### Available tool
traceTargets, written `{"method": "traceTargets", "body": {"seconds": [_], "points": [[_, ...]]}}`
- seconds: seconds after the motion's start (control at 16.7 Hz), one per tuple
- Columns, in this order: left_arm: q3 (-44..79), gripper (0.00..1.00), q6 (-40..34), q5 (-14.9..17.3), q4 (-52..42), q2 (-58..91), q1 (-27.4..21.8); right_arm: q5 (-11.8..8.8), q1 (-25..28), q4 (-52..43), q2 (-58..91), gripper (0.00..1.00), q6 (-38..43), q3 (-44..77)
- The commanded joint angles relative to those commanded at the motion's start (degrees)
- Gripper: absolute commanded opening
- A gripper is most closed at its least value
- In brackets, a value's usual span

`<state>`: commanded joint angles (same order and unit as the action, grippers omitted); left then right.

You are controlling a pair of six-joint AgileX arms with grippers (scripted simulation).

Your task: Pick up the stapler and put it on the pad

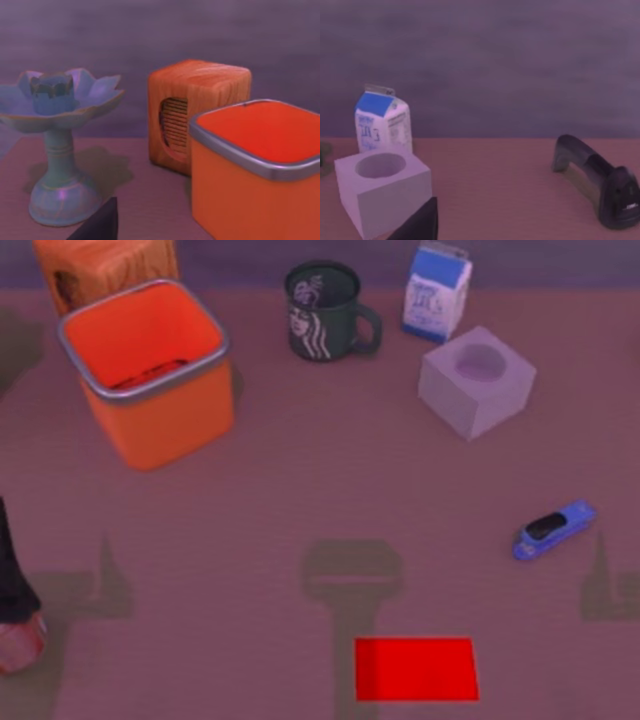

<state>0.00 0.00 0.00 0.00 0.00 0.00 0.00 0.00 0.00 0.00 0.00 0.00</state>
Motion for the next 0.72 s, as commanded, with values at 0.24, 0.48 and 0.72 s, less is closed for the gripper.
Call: {"method": "traceTargets", "body": {"seconds": [0.24,0.48,0.72], "points": [[0.0,1.0,0.0,0.0,0.0,0.0,0.0,-0.1,0.5,-1.3,1.8,1.0,-1.7,1.7],[0.0,1.0,0.0,0.0,0.0,0.0,0.0,-0.3,2.8,-8.7,12.6,1.0,-12.4,12.0],[0.0,1.0,0.0,0.0,0.0,0.0,0.0,-0.1,6.0,-20.4,32.8,1.0,-30.9,27.8]]}}
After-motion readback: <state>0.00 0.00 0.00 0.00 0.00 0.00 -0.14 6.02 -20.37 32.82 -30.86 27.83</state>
